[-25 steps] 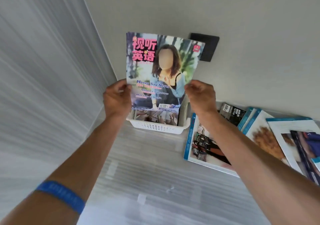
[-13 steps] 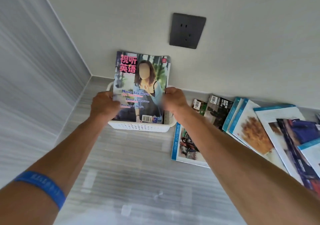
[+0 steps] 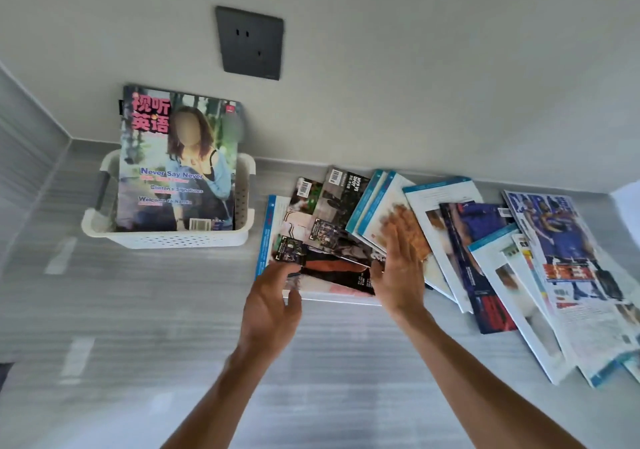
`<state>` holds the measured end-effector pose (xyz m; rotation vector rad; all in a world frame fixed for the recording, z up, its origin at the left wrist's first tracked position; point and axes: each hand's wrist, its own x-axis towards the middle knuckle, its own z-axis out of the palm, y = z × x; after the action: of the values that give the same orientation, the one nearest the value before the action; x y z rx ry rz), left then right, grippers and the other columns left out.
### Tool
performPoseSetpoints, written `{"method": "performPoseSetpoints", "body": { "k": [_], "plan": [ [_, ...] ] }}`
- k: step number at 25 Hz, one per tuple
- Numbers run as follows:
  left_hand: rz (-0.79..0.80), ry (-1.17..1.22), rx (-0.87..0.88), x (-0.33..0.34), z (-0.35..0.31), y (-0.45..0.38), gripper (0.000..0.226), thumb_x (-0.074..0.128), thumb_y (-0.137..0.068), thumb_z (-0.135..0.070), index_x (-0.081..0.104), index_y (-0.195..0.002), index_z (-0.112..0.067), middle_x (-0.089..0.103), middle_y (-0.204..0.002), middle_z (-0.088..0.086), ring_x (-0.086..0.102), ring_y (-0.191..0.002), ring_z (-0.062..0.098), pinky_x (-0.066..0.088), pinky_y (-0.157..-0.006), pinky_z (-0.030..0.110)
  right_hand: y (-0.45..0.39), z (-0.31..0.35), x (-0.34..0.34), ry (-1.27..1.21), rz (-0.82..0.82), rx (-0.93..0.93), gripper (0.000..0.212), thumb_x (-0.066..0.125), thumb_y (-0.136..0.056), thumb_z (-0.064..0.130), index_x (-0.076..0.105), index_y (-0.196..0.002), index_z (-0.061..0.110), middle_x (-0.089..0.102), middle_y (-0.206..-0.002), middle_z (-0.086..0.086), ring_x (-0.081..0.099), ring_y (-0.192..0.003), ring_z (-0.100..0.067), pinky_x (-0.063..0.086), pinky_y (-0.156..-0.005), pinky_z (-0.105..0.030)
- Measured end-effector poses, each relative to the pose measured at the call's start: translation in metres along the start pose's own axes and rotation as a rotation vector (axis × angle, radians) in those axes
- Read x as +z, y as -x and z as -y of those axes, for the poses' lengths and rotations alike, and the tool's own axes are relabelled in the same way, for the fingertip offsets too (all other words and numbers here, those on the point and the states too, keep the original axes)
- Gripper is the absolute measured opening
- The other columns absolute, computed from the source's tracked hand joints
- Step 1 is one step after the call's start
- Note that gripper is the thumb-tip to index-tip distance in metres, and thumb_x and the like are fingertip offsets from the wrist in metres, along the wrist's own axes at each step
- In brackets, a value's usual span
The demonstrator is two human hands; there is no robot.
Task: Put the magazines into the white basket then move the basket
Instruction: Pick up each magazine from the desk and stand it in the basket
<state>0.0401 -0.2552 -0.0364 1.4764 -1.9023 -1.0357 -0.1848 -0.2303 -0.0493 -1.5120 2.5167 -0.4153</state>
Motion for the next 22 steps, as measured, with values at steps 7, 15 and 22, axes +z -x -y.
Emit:
{"method": "performPoseSetpoints", "body": {
  "k": [7, 15, 22],
  "plan": [
    [0.025, -0.05, -0.055, 0.019, -0.005, 0.014, 0.034, 0.061, -0.084, 0.0, 0.066, -0.114, -0.015, 0.069, -0.117, -0.001, 0.062, -0.11, 0.016, 0.044, -0.093, 0.022, -0.004, -0.035, -0.009, 0.288, 0.081, -0.119, 0.029, 0.052, -0.093, 0.009, 0.063, -0.119, 0.016, 0.076, -0.097, -0.003, 0.073, -0.078, -0.02, 0.061, -0.073, -0.034],
    [-0.001, -0.05, -0.088, 0.015, -0.006, 0.019, 0.032, 0.06, -0.087, -0.002, 0.065, -0.115, -0.017, 0.069, -0.118, -0.001, 0.061, -0.113, 0.018, 0.052, -0.097, 0.037, 0.003, -0.052, -0.001, 0.332, 0.088, -0.197, 0.042, 0.069, -0.083, 0.014, 0.06, -0.122, 0.005, 0.071, -0.11, -0.016, 0.064, -0.101, -0.036, 0.058, -0.086, -0.045],
    [0.058, -0.724, 0.449, -0.001, -0.039, 0.014, 0.06, 0.065, -0.074, -0.012, 0.055, -0.133, -0.015, 0.059, -0.135, 0.011, 0.055, -0.126, 0.03, 0.028, -0.114, 0.053, 0.052, 0.026, -0.028, 0.137, 0.095, -0.708, 0.042, 0.079, -0.076, 0.017, 0.064, -0.115, 0.025, 0.077, -0.1, -0.001, 0.072, -0.093, -0.023, 0.057, -0.082, -0.037]
  ]
}}
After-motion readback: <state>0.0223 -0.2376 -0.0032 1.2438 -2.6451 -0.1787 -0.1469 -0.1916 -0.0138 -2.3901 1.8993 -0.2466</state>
